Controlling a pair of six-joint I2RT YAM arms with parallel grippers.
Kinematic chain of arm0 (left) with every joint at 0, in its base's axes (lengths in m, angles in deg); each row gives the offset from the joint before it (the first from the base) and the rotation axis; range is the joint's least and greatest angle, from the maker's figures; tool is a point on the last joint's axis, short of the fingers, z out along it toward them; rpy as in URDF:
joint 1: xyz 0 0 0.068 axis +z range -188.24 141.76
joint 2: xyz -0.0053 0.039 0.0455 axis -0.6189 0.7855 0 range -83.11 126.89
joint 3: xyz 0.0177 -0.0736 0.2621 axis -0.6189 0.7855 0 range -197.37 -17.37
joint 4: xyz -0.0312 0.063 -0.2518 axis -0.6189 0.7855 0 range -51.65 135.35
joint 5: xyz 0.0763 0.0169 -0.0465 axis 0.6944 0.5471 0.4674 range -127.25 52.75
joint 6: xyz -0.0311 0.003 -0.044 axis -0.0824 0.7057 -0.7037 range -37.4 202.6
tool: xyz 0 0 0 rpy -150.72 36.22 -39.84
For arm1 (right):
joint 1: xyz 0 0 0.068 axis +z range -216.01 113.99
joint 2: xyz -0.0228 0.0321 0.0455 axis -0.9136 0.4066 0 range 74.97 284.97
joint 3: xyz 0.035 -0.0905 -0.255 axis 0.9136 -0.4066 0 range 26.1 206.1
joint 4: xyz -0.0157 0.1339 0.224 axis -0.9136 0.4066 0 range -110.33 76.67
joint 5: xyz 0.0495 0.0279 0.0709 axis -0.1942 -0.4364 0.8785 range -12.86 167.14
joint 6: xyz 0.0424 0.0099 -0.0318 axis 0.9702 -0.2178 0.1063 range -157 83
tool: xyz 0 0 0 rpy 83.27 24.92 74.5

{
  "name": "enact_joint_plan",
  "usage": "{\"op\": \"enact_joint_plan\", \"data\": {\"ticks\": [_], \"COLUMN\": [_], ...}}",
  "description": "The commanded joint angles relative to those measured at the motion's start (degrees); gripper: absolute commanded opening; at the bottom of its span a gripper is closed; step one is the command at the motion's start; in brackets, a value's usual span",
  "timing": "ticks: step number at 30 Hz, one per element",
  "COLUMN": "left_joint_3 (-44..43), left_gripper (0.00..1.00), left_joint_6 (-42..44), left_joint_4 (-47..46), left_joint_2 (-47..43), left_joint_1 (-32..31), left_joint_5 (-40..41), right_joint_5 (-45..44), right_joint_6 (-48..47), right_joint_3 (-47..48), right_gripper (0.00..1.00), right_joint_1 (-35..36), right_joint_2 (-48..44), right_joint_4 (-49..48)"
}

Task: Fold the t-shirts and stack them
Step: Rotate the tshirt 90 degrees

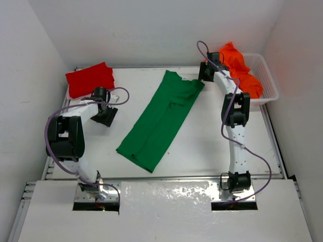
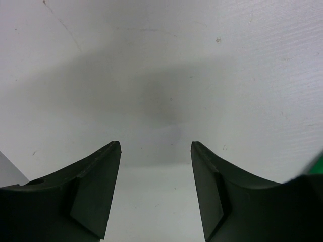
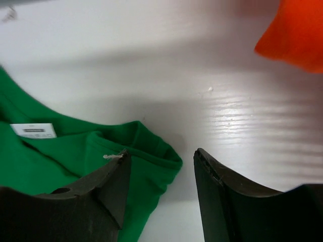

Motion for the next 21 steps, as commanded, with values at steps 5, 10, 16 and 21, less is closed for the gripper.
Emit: {"op": "enact_joint_plan", "data": {"ticks": [5,10,16,21], "left_joint_3": [-2.0,-1.9,0.5,2.1], "left_gripper": [0.56,0.55,0.55,0.55], "left_joint_6": [-0.8,-0.9,-0.8,-1.3], "left_joint_4": [-0.5,-0.2,-0.4,-2.2], "left_joint_2": [-1.6,-3.3,-7.5,-10.3], "left_joint_1": [0.5,0.5,-0.4,-3.0], "left_joint_5": [-2.7,-5.4,-9.4,-8.7], "right_joint_5": [-1.4,-1.9,3.9,2.2], "right_joint_6": [-1.8,-0.8,20.9,41.3], "right_joint_3": [-2.3,-18.8,-66.4,-86.9], "right_gripper": [0.50,0.50,0.47,0.45], "right_joint_1": [1.3,7.2,14.3,30.6], "right_joint_2": [-16.6,-29.1,-58.0,-70.6], "right_joint_4": [0.1,6.6,-7.2,-19.0]}}
